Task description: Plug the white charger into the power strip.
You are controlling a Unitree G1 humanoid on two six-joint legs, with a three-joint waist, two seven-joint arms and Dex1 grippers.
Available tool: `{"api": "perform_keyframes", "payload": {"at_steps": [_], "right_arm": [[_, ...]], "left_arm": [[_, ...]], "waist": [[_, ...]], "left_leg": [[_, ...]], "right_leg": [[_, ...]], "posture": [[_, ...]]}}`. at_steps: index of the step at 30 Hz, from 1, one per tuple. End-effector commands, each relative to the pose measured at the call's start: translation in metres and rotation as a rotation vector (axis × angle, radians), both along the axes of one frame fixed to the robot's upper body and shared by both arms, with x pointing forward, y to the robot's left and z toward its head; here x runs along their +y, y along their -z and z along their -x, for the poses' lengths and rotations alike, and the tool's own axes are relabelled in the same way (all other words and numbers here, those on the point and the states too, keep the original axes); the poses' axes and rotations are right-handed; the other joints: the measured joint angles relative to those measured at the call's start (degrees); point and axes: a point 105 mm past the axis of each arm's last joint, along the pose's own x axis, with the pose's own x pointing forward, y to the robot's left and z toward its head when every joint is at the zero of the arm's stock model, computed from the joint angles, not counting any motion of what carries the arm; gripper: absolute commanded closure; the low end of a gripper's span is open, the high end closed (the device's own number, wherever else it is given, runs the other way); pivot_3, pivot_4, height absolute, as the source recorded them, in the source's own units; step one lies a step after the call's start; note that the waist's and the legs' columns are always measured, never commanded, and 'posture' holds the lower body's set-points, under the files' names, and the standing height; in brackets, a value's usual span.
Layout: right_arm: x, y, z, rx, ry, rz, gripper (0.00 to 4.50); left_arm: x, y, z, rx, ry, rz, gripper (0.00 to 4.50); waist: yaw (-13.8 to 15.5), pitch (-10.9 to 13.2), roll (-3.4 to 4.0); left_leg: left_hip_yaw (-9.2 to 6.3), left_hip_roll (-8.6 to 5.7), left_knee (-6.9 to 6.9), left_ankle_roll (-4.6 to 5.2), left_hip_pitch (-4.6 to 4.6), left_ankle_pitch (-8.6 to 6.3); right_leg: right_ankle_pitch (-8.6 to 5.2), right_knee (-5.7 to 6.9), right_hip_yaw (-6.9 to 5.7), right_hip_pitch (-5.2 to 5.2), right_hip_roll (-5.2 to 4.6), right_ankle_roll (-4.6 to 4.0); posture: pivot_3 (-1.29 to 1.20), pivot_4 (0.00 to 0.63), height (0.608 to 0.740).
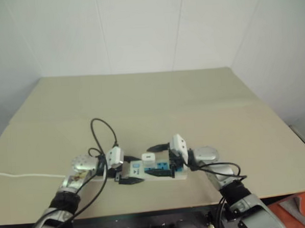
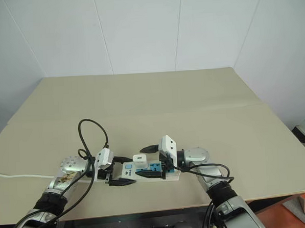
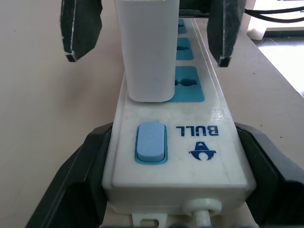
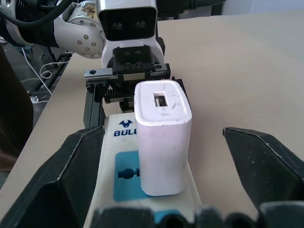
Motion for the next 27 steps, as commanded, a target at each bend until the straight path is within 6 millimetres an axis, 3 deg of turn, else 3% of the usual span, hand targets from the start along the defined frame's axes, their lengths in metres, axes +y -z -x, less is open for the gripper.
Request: {"api": "perform_keyframes", "payload": {"at_steps": [1, 8, 27], "right_arm": [[-0.028, 0.043, 0.004, 0.148, 0.084, 0.122, 0.03], [-0.030, 0.017, 0.002, 0.098, 0.066, 0.074, 0.03], [-0.006, -0.034, -0.002, -0.025, 0.058, -0.002, 0.03]], "left_arm": [[0.021, 0.014, 0.000, 0.047, -0.051, -0.097, 1.21], [0.019, 0.014, 0.000, 0.049, -0.044, -0.095, 1.21], [0.017, 0.014, 0.001, 0.053, -0.042, -0.092, 1.21]], "waist": [[0.0, 0.0, -0.01], [0.2, 0.2, -0.12], [0.2, 1.2, 0.31]], "left_leg": [[0.00, 0.00, 0.00, 0.00, 0.00, 0.00], [-0.01, 0.00, 0.00, 0.00, -0.04, 0.00], [-0.03, 0.00, 0.00, 0.00, -0.14, 0.00]], "right_leg": [[0.00, 0.00, 0.00, 0.00, 0.00, 0.00], [0.00, 0.00, 0.00, -0.05, 0.00, 0.00], [0.04, 0.03, 0.00, -0.20, 0.05, 0.05]], "posture": [[0.00, 0.150, 0.740], [0.00, 0.150, 0.740], [0.00, 0.150, 0.740]]}}
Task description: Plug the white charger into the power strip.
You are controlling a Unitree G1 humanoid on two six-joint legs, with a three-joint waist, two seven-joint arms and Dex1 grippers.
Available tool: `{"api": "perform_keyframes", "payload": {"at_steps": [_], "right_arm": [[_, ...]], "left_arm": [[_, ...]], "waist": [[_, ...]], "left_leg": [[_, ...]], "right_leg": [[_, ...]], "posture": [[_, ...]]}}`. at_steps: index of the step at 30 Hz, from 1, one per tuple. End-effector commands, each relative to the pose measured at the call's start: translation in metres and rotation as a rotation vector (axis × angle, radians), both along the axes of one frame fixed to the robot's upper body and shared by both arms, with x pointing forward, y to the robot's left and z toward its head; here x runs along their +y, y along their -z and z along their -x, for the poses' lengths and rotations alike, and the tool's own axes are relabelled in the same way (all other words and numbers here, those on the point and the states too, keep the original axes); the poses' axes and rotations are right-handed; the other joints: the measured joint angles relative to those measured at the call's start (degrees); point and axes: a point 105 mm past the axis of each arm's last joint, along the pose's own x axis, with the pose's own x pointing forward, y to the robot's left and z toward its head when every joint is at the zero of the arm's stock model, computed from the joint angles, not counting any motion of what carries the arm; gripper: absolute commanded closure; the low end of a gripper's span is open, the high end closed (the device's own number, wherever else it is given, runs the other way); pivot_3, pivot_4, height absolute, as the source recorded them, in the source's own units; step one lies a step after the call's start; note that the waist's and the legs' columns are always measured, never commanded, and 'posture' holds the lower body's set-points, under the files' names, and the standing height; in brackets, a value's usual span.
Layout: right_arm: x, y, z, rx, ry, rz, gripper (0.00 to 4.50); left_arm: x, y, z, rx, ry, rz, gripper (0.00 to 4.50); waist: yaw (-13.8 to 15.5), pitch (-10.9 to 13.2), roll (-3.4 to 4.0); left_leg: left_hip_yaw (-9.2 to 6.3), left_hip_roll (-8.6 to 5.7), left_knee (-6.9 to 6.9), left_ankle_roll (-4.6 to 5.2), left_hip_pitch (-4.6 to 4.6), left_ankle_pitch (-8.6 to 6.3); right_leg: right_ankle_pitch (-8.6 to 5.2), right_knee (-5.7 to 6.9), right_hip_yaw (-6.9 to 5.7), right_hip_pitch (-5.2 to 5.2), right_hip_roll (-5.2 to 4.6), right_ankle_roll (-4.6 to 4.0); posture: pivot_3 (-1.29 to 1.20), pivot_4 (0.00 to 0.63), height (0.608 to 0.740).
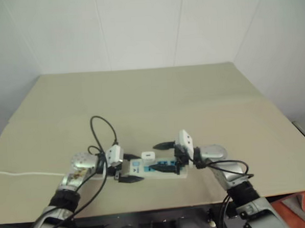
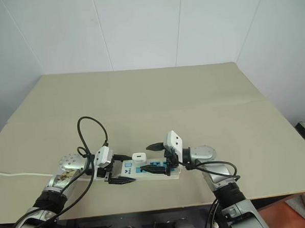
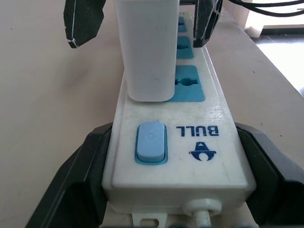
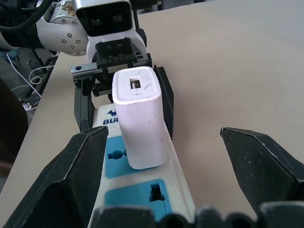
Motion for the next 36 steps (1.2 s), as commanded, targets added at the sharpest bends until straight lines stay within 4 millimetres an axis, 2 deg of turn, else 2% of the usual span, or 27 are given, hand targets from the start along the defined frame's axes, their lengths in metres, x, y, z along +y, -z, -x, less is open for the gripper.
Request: {"api": "perform_keyframes", "payload": {"at_steps": [1, 7, 12, 26, 29, 36], "right_arm": [[0.006, -0.018, 0.001, -0.055, -0.025, -0.017, 0.03], [0.007, -0.033, 0.003, -0.117, -0.032, -0.019, 0.03], [0.006, -0.043, 0.002, -0.151, -0.031, -0.016, 0.03], [0.020, -0.027, 0.004, -0.079, -0.040, -0.004, 0.03], [0.022, -0.024, 0.005, -0.069, -0.045, -0.002, 0.55], [0.024, -0.027, 0.006, -0.068, -0.059, -0.014, 3.05]], "left_arm": [[0.018, 0.022, 0.003, 0.077, -0.061, -0.092, 1.21], [0.017, 0.023, 0.003, 0.081, -0.059, -0.091, 1.21], [0.016, 0.024, 0.003, 0.083, -0.058, -0.091, 1.21], [0.019, 0.027, 0.003, 0.084, -0.065, -0.103, 1.21], [0.020, 0.028, 0.004, 0.085, -0.068, -0.105, 1.21], [0.022, 0.031, 0.005, 0.090, -0.075, -0.114, 1.21]], "waist": [[0.0, 0.1, 0.04], [0.1, 0.3, 0.05], [0.2, 0.3, 0.07], [0.4, 0.3, 0.07], [0.4, 0.3, 0.07], [0.4, 0.3, 0.07]], "left_leg": [[0.00, 0.00, 0.00, 0.00, -0.03, 0.00], [0.00, -0.02, 0.01, 0.00, -0.15, 0.00], [0.00, -0.02, 0.01, 0.00, -0.25, 0.00], [0.00, -0.02, 0.03, 0.01, -0.60, 0.01], [0.00, -0.02, 0.03, 0.01, -0.70, 0.01], [-0.04, 0.00, 0.05, 0.01, -0.73, 0.01]], "right_leg": [[0.00, 0.00, 0.00, -0.02, 0.00, 0.00], [0.22, -0.01, 0.00, -0.11, 0.00, 0.38], [0.21, -0.01, 0.00, -0.24, -0.01, 0.35], [0.35, 0.02, 0.00, -0.59, 0.02, 0.44], [0.40, 0.03, 0.02, -0.70, 0.03, 0.44], [0.46, 0.05, 0.07, -0.76, 0.13, 0.42]], "posture": [[0.00, 0.150, 0.740], [0.00, 0.150, 0.740], [0.00, 0.150, 0.740], [0.00, 0.150, 0.740], [0.00, 0.150, 0.740], [0.00, 0.150, 0.740]]}}
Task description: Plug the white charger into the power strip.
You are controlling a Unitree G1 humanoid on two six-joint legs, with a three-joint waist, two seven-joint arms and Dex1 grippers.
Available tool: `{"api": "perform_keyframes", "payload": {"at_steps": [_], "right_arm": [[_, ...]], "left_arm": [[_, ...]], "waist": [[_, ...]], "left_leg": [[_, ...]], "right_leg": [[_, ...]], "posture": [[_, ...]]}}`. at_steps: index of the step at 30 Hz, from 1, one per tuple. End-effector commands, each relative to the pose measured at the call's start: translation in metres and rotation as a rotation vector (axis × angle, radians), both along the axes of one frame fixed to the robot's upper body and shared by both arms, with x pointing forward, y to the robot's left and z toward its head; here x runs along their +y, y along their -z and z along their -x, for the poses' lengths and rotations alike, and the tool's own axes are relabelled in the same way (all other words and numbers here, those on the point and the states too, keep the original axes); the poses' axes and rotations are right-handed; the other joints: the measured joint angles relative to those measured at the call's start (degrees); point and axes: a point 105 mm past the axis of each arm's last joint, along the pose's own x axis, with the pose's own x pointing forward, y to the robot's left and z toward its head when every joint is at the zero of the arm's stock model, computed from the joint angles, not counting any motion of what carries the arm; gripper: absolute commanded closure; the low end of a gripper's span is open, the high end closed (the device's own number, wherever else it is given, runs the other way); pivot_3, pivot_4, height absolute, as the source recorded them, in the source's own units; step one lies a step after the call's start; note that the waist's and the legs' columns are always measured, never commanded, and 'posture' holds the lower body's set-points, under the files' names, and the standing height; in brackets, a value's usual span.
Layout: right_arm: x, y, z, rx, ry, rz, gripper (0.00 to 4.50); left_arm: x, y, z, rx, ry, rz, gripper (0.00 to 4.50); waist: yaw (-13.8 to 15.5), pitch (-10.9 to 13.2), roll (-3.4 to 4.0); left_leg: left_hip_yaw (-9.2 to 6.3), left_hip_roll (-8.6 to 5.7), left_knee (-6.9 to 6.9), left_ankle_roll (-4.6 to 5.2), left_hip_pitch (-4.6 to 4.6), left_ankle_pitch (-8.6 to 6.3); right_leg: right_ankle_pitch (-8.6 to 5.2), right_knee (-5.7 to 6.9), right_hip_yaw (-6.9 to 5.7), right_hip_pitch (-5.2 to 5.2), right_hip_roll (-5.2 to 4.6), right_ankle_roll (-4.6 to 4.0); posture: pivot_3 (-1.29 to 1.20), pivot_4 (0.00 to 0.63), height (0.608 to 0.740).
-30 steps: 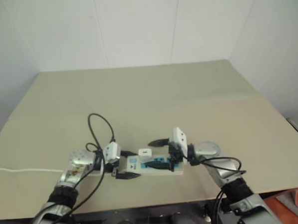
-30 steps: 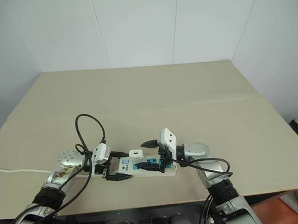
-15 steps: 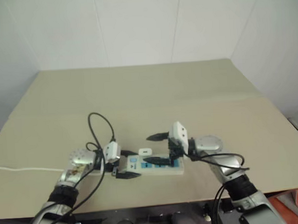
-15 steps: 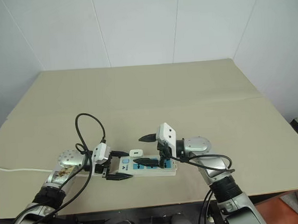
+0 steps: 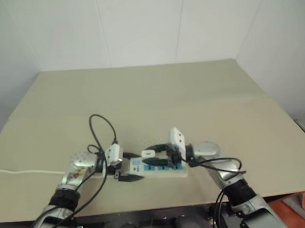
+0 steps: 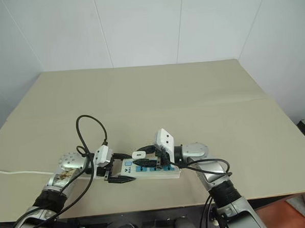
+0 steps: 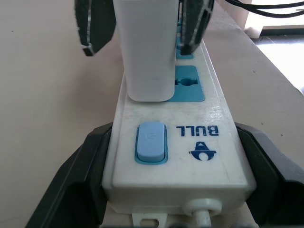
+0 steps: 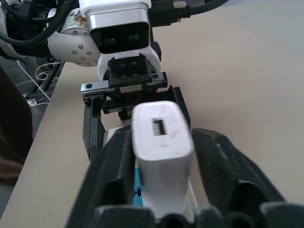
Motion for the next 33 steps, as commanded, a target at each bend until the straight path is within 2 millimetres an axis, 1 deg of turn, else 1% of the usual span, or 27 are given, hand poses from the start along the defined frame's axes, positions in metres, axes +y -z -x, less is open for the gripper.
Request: {"api": "perform_keyframes", "payload": {"at_steps": [1, 8, 10, 15, 18, 21, 23, 25, 29, 33], "right_arm": [[0.002, -0.012, 0.000, -0.032, -0.020, -0.023, 3.38], [0.000, -0.011, 0.007, -0.052, -0.071, -0.010, 3.40], [0.000, -0.006, 0.009, -0.067, -0.084, 0.021, 3.40], [0.001, 0.007, 0.010, -0.034, -0.092, 0.049, 3.40], [0.002, 0.020, 0.009, 0.006, -0.079, 0.066, 3.40], [-0.002, 0.034, 0.005, 0.046, -0.038, 0.094, 3.40], [-0.005, 0.040, 0.003, 0.060, -0.022, 0.107, 3.40], [-0.009, 0.046, 0.003, 0.078, -0.017, 0.124, 3.40], [-0.016, 0.056, 0.004, 0.101, -0.013, 0.149, 3.40], [-0.017, 0.058, 0.005, 0.104, -0.012, 0.152, 3.40]], "left_arm": [[0.022, 0.035, 0.006, 0.112, -0.086, -0.122, 1.21], [0.023, 0.036, 0.004, 0.110, -0.088, -0.125, 1.21], [0.023, 0.036, 0.004, 0.110, -0.089, -0.126, 1.21], [0.023, 0.036, 0.004, 0.112, -0.090, -0.127, 1.21], [0.024, 0.037, 0.004, 0.113, -0.092, -0.127, 1.21], [0.025, 0.038, 0.005, 0.114, -0.093, -0.128, 1.21], [0.025, 0.038, 0.006, 0.114, -0.095, -0.128, 1.21], [0.026, 0.038, 0.006, 0.115, -0.097, -0.130, 1.21], [0.028, 0.039, 0.007, 0.116, -0.098, -0.134, 1.21], [0.028, 0.039, 0.007, 0.115, -0.097, -0.136, 1.21]], "waist": [[0.0, 0.0, 0.00], [0.2, 0.0, 0.00], [0.2, 0.0, 0.01], [0.2, 0.0, 0.02], [0.2, 0.0, 0.04], [0.2, -0.1, 0.10], [0.1, -0.1, 0.12], [0.0, -0.1, 0.12], [0.0, -0.2, 0.15], [0.0, -0.3, 0.17]], "left_leg": [[0.00, 0.00, 0.00, 0.00, 0.00, 0.00], [-0.01, 0.08, 0.03, 0.00, 0.02, 0.00], [-0.01, 0.10, 0.03, 0.00, 0.02, 0.00], [-0.01, 0.11, 0.04, 0.00, 0.02, 0.00], [-0.01, 0.12, 0.04, 0.00, 0.09, 0.00], [0.00, 0.13, 0.03, 0.00, 0.23, 0.00], [0.00, 0.13, 0.03, 0.00, 0.42, 0.00], [0.01, 0.14, 0.02, -0.01, 0.61, -0.01], [0.03, 0.15, 0.00, -0.01, 0.78, -0.01], [0.03, 0.16, 0.00, -0.01, 0.79, -0.01]], "right_leg": [[0.00, 0.00, 0.01, 0.00, 0.01, 0.00], [0.05, -0.01, 0.16, -0.02, 0.18, 0.00], [0.05, -0.01, 0.18, -0.02, 0.21, 0.00], [0.05, -0.02, 0.21, -0.02, 0.24, 0.00], [0.05, -0.01, 0.23, 0.02, 0.26, -0.01], [0.05, 0.00, 0.26, 0.11, 0.28, -0.01], [-0.03, -0.01, 0.29, 0.26, 0.29, -0.14], [-0.20, -0.03, 0.32, 0.45, 0.29, -0.44], [-0.24, -0.08, 0.34, 0.65, 0.29, -0.49], [-0.25, -0.08, 0.35, 0.66, 0.30, -0.50]], "posture": [[0.00, 0.150, 0.740], [0.00, 0.150, 0.740], [0.00, 0.150, 0.740], [0.00, 0.150, 0.740], [0.00, 0.150, 0.740], [0.00, 0.150, 0.740], [0.00, 0.150, 0.740], [0.00, 0.150, 0.740], [0.00, 0.150, 0.740], [0.00, 0.150, 0.740]]}}
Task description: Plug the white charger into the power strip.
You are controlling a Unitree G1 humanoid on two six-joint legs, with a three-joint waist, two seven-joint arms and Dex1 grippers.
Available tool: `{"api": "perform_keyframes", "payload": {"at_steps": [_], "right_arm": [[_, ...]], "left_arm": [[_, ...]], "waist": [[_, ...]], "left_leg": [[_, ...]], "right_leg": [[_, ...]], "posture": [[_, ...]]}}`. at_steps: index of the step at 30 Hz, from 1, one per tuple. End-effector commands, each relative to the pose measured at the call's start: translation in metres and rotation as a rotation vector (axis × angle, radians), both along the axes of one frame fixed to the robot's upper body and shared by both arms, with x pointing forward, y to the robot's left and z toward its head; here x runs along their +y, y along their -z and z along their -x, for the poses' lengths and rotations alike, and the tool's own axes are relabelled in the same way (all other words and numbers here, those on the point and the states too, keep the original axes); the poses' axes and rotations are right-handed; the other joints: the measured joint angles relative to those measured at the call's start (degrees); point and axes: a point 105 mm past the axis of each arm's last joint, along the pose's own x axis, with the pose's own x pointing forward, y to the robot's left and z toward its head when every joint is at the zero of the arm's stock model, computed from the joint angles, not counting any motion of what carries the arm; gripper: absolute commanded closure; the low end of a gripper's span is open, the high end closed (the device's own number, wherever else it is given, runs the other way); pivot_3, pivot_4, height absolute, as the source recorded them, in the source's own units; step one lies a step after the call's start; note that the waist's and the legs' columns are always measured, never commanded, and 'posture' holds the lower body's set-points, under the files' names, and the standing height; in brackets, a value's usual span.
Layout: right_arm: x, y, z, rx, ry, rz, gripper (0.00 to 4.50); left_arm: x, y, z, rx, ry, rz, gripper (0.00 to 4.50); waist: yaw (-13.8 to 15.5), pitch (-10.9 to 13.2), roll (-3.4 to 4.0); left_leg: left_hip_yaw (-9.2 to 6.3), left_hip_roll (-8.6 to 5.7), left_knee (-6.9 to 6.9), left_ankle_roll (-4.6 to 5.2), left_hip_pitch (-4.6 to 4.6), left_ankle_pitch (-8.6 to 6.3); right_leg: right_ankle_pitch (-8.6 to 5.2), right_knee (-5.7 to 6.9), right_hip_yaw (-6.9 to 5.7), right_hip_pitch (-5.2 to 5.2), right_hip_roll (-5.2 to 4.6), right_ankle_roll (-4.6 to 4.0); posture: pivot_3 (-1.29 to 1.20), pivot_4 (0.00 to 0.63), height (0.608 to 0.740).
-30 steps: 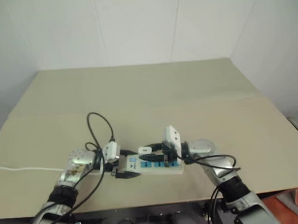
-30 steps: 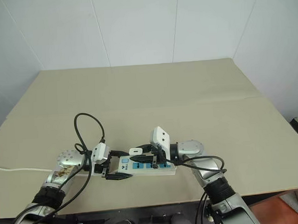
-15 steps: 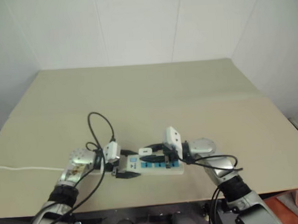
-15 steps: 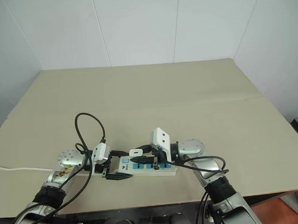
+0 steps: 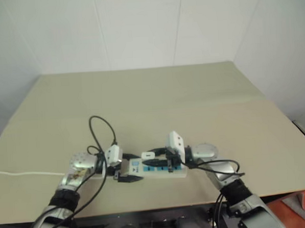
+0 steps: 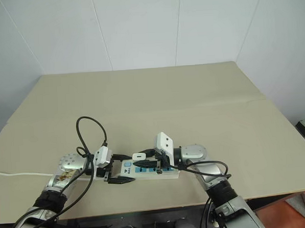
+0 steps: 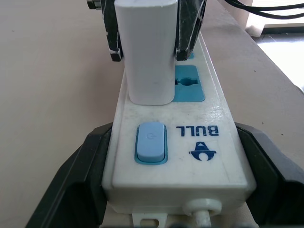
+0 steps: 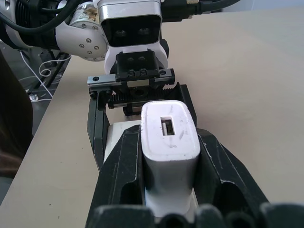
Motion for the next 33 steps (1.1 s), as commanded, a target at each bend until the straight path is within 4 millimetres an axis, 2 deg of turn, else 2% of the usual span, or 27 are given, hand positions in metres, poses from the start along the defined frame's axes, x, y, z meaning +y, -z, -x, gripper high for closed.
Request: {"api": "perform_keyframes", "payload": {"at_steps": [1, 8, 17, 18, 23, 26, 27, 31, 33], "right_arm": [[-0.018, 0.040, 0.005, 0.110, 0.028, 0.133, 3.40], [-0.017, 0.039, 0.006, 0.105, 0.010, 0.129, 3.40], [-0.014, 0.034, 0.006, 0.094, -0.023, 0.115, 0.22], [-0.014, 0.034, 0.007, 0.092, -0.028, 0.115, 0.01], [-0.016, 0.032, 0.005, 0.045, -0.023, 0.125, 0.01], [-0.018, 0.029, 0.002, 0.035, -0.011, 0.126, 0.00], [-0.019, 0.029, 0.001, 0.031, -0.006, 0.128, 0.00], [-0.021, 0.026, -0.003, 0.014, 0.020, 0.120, 0.00], [-0.024, 0.020, -0.005, 0.001, 0.027, 0.110, 0.00]], "left_arm": [[0.025, 0.034, 0.007, 0.102, -0.083, -0.134, 1.21], [0.024, 0.034, 0.006, 0.101, -0.082, -0.134, 1.21], [0.024, 0.036, 0.006, 0.105, -0.085, -0.131, 1.21], [0.024, 0.036, 0.006, 0.105, -0.086, -0.130, 1.21], [0.023, 0.033, 0.006, 0.105, -0.090, -0.107, 1.21], [0.024, 0.010, 0.008, 0.091, -0.066, -0.038, 0.17], [0.024, 0.003, 0.008, 0.084, -0.062, -0.018, 0.03], [0.028, -0.023, 0.011, 0.054, -0.041, 0.029, 0.03], [0.030, -0.035, 0.014, 0.048, -0.036, 0.055, 0.03]], "waist": [[0.0, 0.0, 0.01], [0.0, -0.1, 0.05], [0.0, -0.1, -0.01], [0.0, -0.1, -0.01], [0.0, -0.1, 0.00], [-0.4, -0.1, -0.02], [-0.6, -0.1, -0.02], [-0.7, 0.0, -0.17], [-0.7, 0.1, -0.36]], "left_leg": [[0.00, 0.00, 0.00, 0.00, 0.00, 0.00], [0.00, 0.00, 0.00, 0.00, 0.01, 0.00], [0.00, 0.11, -0.01, 0.00, 0.07, 0.00], [0.00, 0.11, -0.01, 0.00, 0.07, 0.00], [0.00, 0.12, -0.01, 0.00, 0.06, 0.00], [0.02, 0.14, -0.02, -0.01, 0.02, 0.00], [0.03, 0.17, -0.02, 0.00, -0.04, 0.00], [0.04, 0.18, -0.08, -0.01, -0.32, -0.01], [0.03, 0.18, -0.04, -0.01, -0.72, -0.01]], "right_leg": [[0.00, 0.00, 0.00, 0.00, 0.00, 0.00], [-0.01, -0.01, 0.00, 0.00, 0.00, -0.01], [-0.03, -0.02, -0.01, 0.06, 0.10, -0.05], [-0.03, -0.02, -0.01, 0.05, 0.10, -0.06], [-0.04, -0.02, -0.01, 0.05, 0.10, -0.06], [-0.04, -0.01, 0.00, -0.04, 0.11, -0.06], [-0.04, 0.00, 0.00, -0.11, 0.12, -0.06], [-0.08, 0.00, -0.02, -0.38, 0.13, -0.14], [0.16, 0.06, -0.04, -0.73, 0.13, 0.25]], "posture": [[0.00, 0.150, 0.740], [0.00, 0.150, 0.740], [0.00, 0.150, 0.740], [0.00, 0.150, 0.740], [0.00, 0.150, 0.740], [0.00, 0.150, 0.740], [0.00, 0.150, 0.740], [0.00, 0.150, 0.740], [0.00, 0.150, 0.740]]}}
